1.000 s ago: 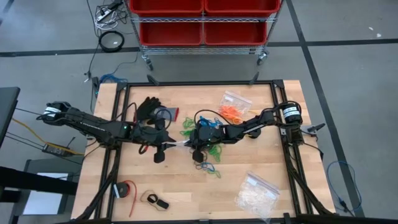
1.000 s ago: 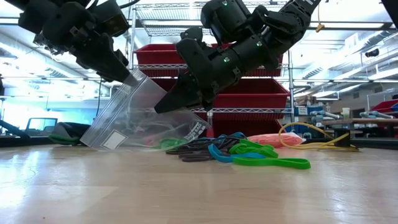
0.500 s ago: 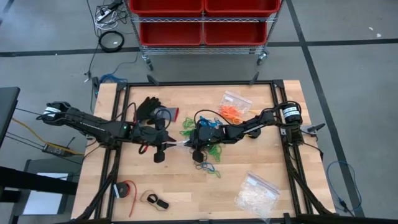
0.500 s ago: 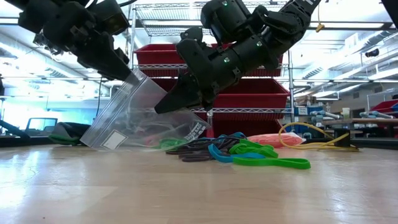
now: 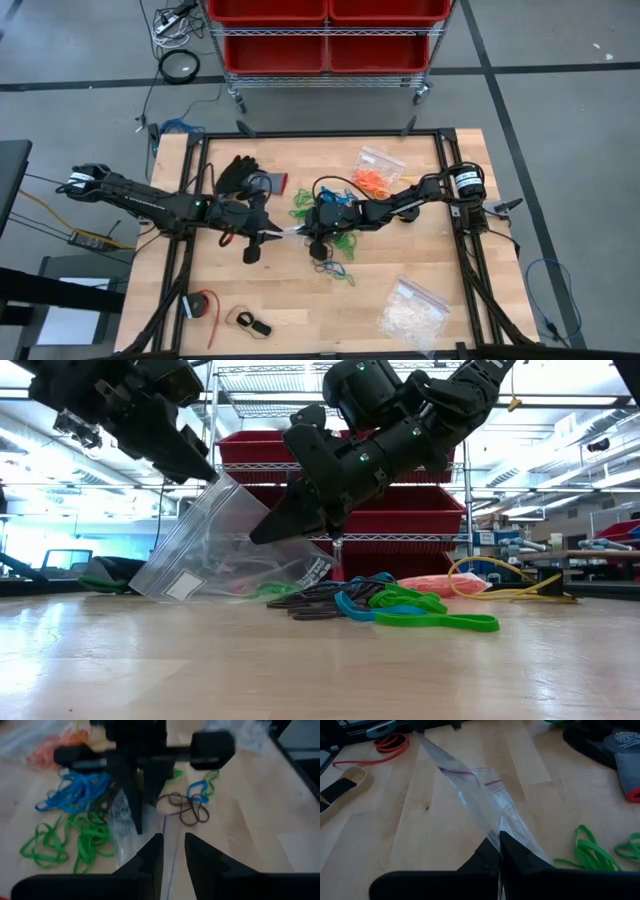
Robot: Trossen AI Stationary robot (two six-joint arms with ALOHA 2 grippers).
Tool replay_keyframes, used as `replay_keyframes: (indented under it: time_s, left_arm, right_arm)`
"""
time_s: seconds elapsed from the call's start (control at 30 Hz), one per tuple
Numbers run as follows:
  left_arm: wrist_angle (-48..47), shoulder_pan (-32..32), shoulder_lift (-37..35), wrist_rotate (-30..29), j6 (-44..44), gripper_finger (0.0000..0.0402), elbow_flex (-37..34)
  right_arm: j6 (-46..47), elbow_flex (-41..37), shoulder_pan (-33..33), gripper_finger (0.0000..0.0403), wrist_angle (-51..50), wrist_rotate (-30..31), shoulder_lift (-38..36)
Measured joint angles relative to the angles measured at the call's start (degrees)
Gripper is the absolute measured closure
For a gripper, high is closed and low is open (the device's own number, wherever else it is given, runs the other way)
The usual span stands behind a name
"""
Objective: Sort rubber bands
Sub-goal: Open the transparent zip bag
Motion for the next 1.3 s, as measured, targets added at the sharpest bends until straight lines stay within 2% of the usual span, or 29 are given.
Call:
replay_keyframes:
  time_s: [0.27, 0.37, 0.53, 0.83, 1.3]
  left_arm:
    - [2.1, 0.0, -2.8, 0.0, 0.9, 0.0314, 0.0]
    - [2.4, 0.0, -2.0, -0.4, 0.9, 0.0314, 0.0]
    - [1.3, 0.1, -0.3, -4.6, 1.0, 0.0314, 0.0]
    - [1.6, 0.0, 2.4, -4.8, 0.7, 0.0314, 0.0]
    - [1.6, 0.0, 2.5, -5.4, 0.7, 0.0314, 0.0]
  right_arm:
    - [0.4, 0.0, -0.6, 0.0403, -0.3, -1.0, 0.0]
    - [0.4, 0.0, -0.5, 0.0403, -0.3, -1.1, 0.0]
    - [0.4, 0.0, -0.6, 0.0403, -0.3, -1.0, 0.0]
    - [-0.1, 0.0, -0.5, 0.0403, -0.3, -1.0, 0.0]
    - [-0.1, 0.0, -0.5, 0.0403, -0.4, -1.0, 0.0]
